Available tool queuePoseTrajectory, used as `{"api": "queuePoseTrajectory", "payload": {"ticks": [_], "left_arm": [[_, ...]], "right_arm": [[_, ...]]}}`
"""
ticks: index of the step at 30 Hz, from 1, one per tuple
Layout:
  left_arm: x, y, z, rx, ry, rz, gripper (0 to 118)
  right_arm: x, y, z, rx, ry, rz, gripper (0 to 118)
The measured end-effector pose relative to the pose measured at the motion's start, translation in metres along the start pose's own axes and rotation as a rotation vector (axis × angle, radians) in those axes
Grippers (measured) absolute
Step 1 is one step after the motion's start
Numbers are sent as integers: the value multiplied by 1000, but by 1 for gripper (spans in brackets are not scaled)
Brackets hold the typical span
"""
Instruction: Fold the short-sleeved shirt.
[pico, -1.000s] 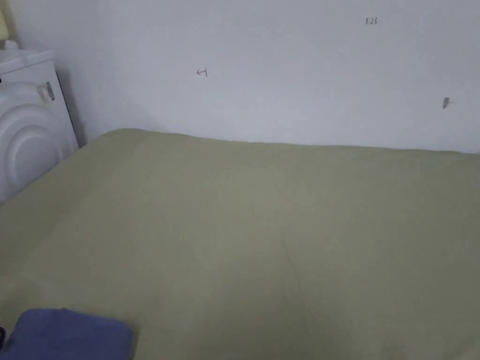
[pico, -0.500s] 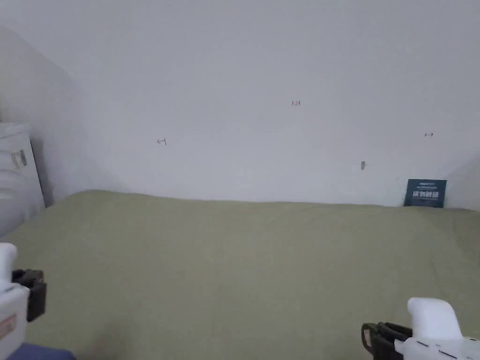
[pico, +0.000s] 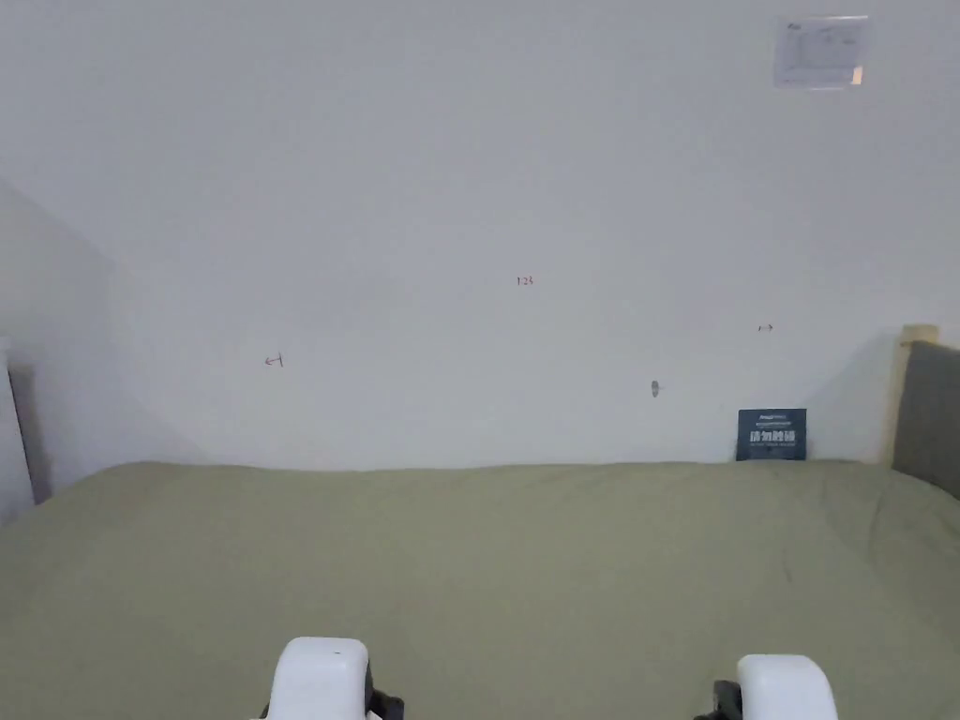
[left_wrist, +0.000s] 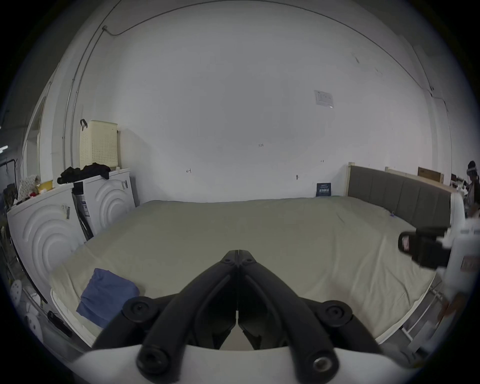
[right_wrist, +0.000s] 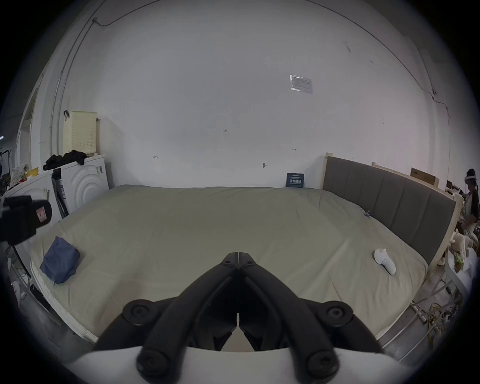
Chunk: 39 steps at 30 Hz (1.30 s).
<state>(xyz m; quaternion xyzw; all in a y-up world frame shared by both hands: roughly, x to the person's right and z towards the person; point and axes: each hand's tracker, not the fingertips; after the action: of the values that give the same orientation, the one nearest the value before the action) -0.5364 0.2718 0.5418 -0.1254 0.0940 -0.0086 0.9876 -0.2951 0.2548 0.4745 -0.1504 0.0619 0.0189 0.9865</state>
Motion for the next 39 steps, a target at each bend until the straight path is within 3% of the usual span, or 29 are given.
{"api": "queuePoseTrajectory", "payload": {"ticks": [10, 27, 39], "left_arm": [[-11, 27, 4, 53, 15, 44, 0], [-19, 68, 9, 144, 35, 43, 0], [-27, 63, -1, 113, 45, 53, 0]], "right_arm": [[-6, 23, 8, 62, -16, 48, 2], [-18, 77, 19, 208, -21, 42, 2], [-16, 74, 8, 164, -37, 43, 2]]}}
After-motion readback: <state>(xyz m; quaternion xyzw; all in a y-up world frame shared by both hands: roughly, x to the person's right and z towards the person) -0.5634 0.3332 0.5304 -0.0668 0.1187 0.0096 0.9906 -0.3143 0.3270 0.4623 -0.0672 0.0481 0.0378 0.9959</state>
